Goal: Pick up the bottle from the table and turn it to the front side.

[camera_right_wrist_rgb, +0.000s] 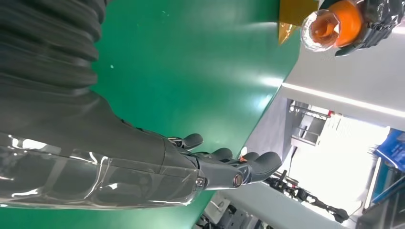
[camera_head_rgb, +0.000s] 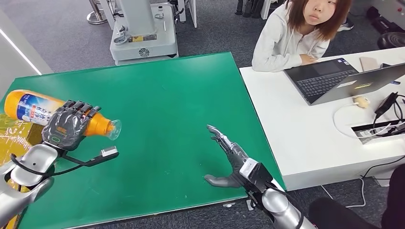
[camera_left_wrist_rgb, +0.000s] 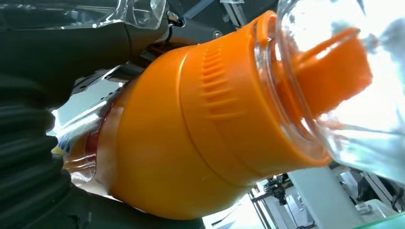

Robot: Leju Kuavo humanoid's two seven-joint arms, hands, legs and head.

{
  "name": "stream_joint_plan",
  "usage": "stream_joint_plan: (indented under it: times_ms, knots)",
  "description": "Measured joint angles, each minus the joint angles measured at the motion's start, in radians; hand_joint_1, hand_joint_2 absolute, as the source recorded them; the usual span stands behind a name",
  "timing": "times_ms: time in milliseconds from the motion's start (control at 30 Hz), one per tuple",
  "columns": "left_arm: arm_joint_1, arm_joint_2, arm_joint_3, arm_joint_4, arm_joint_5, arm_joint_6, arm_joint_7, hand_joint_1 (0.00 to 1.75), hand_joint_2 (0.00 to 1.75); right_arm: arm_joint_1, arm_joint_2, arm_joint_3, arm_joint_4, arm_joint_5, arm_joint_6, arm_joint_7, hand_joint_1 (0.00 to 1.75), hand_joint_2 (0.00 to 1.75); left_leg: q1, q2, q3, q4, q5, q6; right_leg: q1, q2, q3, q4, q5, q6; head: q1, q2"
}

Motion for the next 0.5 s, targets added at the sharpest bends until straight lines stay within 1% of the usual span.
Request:
stream_joint_plan:
  times_ms: [100,167,233,367,500]
  knots:
    - [0.042,0.067,0.060,-0.068,0.008,-0.017,-0.002,1.75,1.75,0.012,-0.007,-0.004,-0.013,-0.003,-0.004,0.000,0.00,1.75,0.000,0.000,0.000,0.000,0.000,0.000,0.000,0.000,0.000,0.000,0.000,0.000,0.000,0.000]
    - [0.072,0.096,0.105,-0.097,0.022,-0.019,0.009,1.75,1.75,0.024,-0.007,-0.008,-0.026,-0.002,-0.006,0.003,0.00,1.75,0.000,0.000,0.000,0.000,0.000,0.000,0.000,0.000,0.000,0.000,0.000,0.000,0.000,0.000]
    - [0.102,0.115,0.158,-0.114,0.039,-0.009,0.018,1.75,1.75,0.037,-0.007,-0.011,-0.040,0.002,-0.009,0.011,0.00,1.75,0.000,0.000,0.000,0.000,0.000,0.000,0.000,0.000,0.000,0.000,0.000,0.000,0.000,0.000]
    - [0.146,0.129,0.243,-0.133,0.051,0.025,0.014,1.75,1.75,0.052,-0.007,-0.014,-0.066,0.013,-0.017,0.026,0.00,1.75,0.000,0.000,0.000,0.000,0.000,0.000,0.000,-0.001,0.000,0.000,0.000,0.000,0.000,0.000]
    - [0.156,0.122,0.274,-0.147,0.032,0.041,-0.018,1.75,1.75,0.067,-0.007,-0.017,-0.088,0.028,-0.019,0.037,0.00,1.75,0.000,0.000,0.000,0.000,0.000,0.000,0.000,-0.001,0.000,0.000,0.000,0.000,0.000,0.000]
